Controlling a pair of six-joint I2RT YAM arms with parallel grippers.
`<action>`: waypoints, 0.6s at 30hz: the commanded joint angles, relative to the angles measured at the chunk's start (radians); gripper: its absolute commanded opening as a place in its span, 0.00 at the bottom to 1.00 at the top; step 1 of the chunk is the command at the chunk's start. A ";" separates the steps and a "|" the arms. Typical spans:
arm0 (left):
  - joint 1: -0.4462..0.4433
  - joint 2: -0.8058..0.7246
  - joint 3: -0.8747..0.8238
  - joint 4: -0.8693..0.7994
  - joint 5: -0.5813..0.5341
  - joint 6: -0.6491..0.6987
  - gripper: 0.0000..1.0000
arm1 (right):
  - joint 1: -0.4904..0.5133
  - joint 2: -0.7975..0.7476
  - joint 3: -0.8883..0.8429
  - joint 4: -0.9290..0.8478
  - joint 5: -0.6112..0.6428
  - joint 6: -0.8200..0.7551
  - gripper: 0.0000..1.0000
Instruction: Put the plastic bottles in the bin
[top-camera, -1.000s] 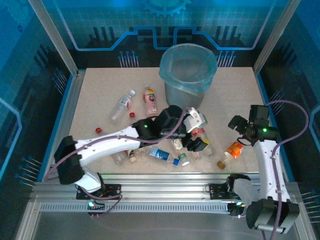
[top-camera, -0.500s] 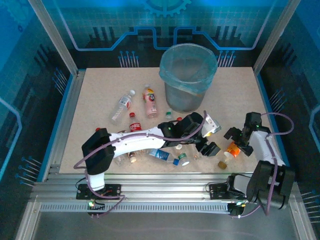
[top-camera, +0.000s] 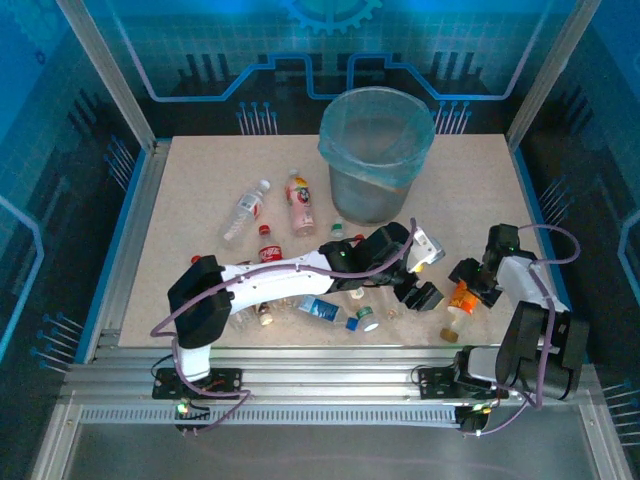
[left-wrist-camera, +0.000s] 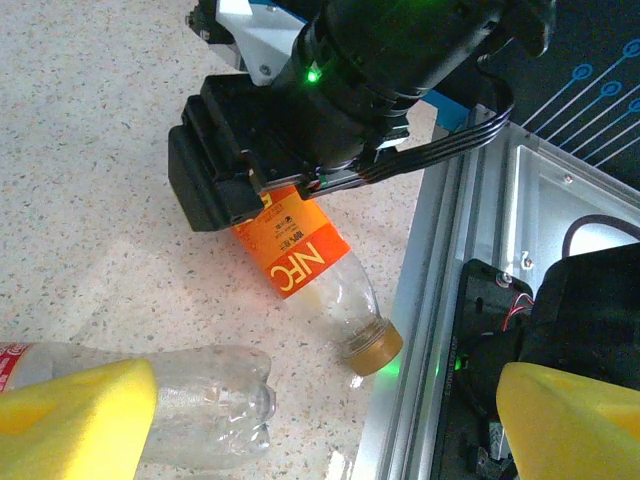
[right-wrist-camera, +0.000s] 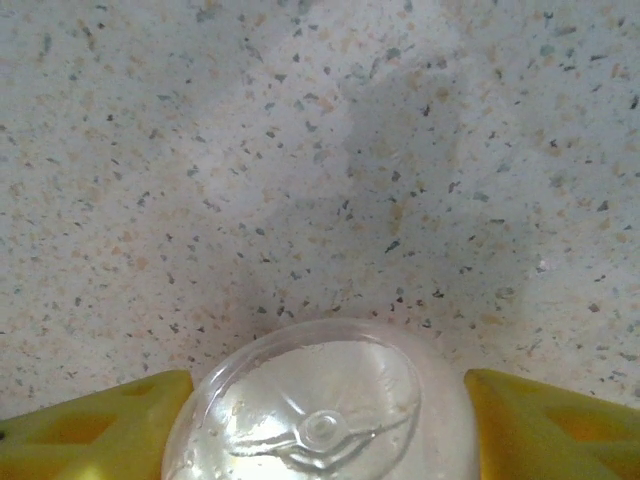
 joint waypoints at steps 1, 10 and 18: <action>-0.001 -0.029 0.039 -0.021 -0.025 0.012 0.89 | -0.016 -0.048 0.027 -0.019 -0.012 -0.037 0.68; 0.001 -0.068 0.064 -0.016 -0.078 0.009 0.90 | -0.011 -0.182 0.108 -0.054 0.023 -0.073 0.69; 0.001 -0.097 0.041 -0.004 -0.083 -0.011 0.90 | 0.006 -0.186 0.038 -0.029 0.032 -0.051 0.82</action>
